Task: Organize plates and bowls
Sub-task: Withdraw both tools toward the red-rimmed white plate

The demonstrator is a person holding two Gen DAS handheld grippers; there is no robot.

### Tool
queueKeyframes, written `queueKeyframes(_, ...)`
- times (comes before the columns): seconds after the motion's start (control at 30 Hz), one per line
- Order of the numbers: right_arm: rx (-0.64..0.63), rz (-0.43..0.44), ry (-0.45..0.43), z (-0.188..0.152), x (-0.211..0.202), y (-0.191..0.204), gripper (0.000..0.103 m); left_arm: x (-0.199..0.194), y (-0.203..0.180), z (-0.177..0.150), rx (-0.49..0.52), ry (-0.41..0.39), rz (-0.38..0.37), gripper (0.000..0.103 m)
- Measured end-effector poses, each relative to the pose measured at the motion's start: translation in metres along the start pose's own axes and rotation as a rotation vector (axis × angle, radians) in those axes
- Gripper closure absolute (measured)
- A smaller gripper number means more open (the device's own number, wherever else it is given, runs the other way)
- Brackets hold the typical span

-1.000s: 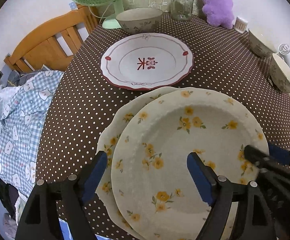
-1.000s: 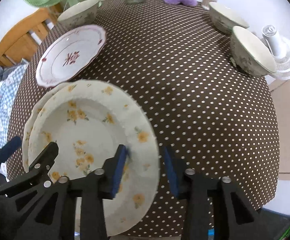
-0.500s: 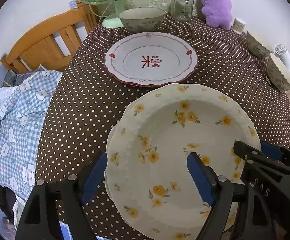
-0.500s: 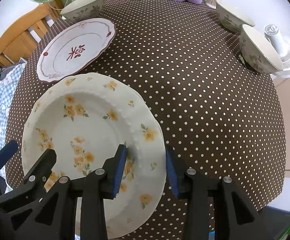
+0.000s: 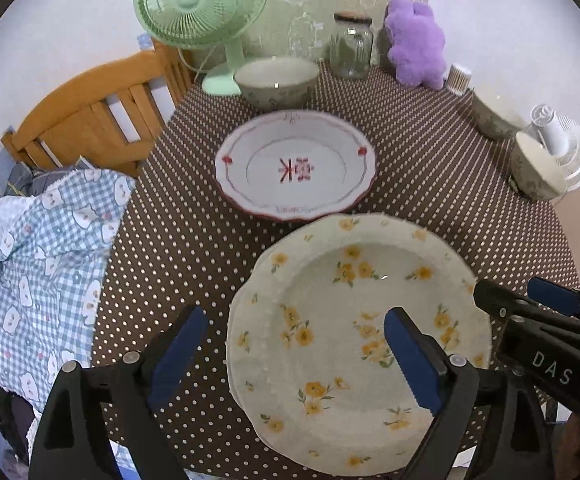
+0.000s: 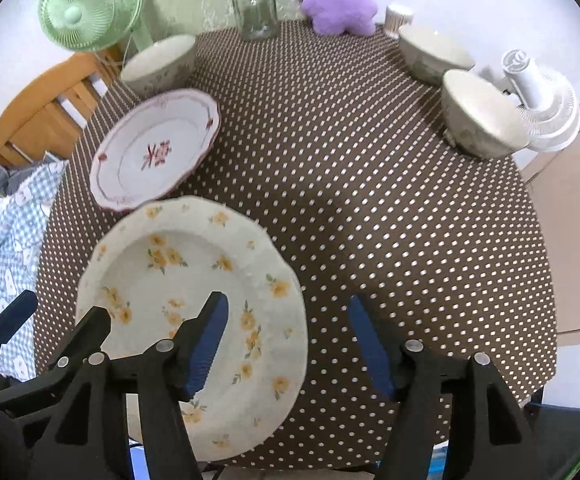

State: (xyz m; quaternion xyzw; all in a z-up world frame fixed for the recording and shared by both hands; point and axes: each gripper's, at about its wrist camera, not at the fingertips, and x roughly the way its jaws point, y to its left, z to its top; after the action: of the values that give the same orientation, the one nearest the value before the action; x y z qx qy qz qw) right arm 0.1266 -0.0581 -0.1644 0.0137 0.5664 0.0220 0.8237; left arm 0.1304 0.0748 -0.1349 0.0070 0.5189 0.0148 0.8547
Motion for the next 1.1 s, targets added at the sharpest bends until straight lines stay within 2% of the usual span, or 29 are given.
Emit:
queueKeyframes(0.23, -0.011, 0.028, -0.097, 0.015, -0.042, -0.014, 0.026, -0.032, -0.005, 0.013, -0.036, -0.066, -0.007, 0.005)
queueKeyframes(0.37, -0.022, 0.064, -0.174, 0.028, -0.067, -0.019, 0.026, -0.052, -0.018, 0.022, -0.033, -0.105, 0.046, 0.006)
queueKeyframes(0.67, -0.121, 0.151, -0.279, 0.049, -0.105, -0.013, 0.026, -0.081, -0.031, 0.04, -0.1, -0.189, 0.073, 0.006)
queueKeyframes(0.87, -0.162, 0.157, -0.269, 0.056, -0.099, 0.003, 0.026, -0.074, -0.025, 0.05, -0.086, -0.189, 0.089, 0.008)
queueKeyframes(1.03, -0.144, 0.145, -0.275, 0.065, -0.09, 0.019, 0.026, -0.058, -0.005, 0.065, -0.072, -0.176, 0.06, 0.009)
queueKeyframes(1.1, -0.115, 0.13, -0.25, 0.072, -0.083, 0.027, 0.026, -0.051, 0.002, 0.072, -0.053, -0.177, 0.045, 0.011)
